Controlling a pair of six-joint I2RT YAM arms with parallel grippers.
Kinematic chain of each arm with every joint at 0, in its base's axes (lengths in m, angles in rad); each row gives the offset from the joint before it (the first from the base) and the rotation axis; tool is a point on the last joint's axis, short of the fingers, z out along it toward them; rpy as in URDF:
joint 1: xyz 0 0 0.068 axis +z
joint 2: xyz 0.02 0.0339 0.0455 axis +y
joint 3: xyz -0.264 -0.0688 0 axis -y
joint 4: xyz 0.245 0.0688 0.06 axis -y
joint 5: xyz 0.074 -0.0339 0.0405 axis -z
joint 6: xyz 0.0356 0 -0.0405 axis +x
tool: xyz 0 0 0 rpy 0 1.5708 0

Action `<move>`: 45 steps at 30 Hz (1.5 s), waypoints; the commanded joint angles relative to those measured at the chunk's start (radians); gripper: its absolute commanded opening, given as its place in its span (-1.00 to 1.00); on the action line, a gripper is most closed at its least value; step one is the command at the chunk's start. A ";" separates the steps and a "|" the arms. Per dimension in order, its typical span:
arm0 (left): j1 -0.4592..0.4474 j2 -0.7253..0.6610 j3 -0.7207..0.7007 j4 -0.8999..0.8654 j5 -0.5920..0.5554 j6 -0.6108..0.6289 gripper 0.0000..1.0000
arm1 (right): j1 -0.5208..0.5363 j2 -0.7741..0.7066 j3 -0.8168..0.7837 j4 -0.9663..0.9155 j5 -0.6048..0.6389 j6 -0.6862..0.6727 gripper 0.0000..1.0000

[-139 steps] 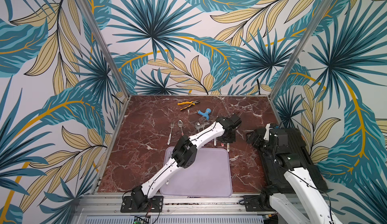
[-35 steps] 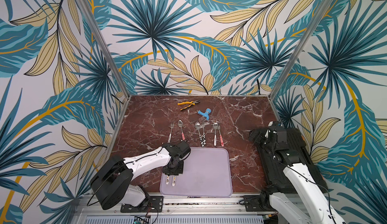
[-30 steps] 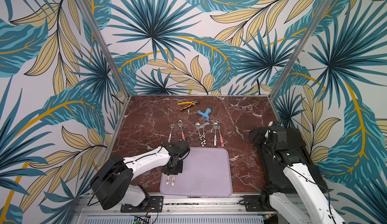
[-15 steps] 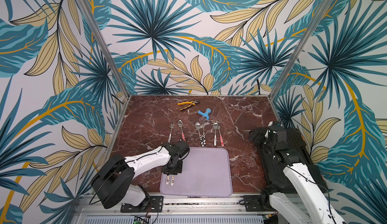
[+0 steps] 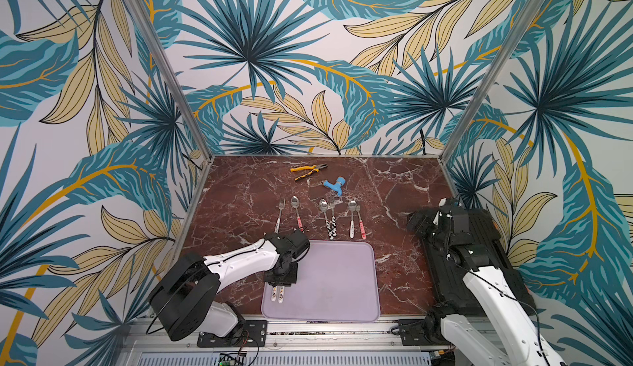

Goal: Set the spoon and fork side by side
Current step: Place the spoon on the tray, then pick up the fork at the center of the board.

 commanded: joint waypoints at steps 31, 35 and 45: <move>0.005 0.004 0.307 0.076 0.005 0.057 -0.12 | -0.001 0.134 0.033 0.062 -0.171 0.005 0.95; 0.006 0.072 0.366 0.113 0.015 0.062 -0.11 | -0.001 0.205 0.053 0.061 -0.226 0.007 0.89; 0.027 0.276 0.582 0.098 0.005 0.119 -0.10 | -0.001 0.251 0.035 0.086 -0.181 -0.007 0.89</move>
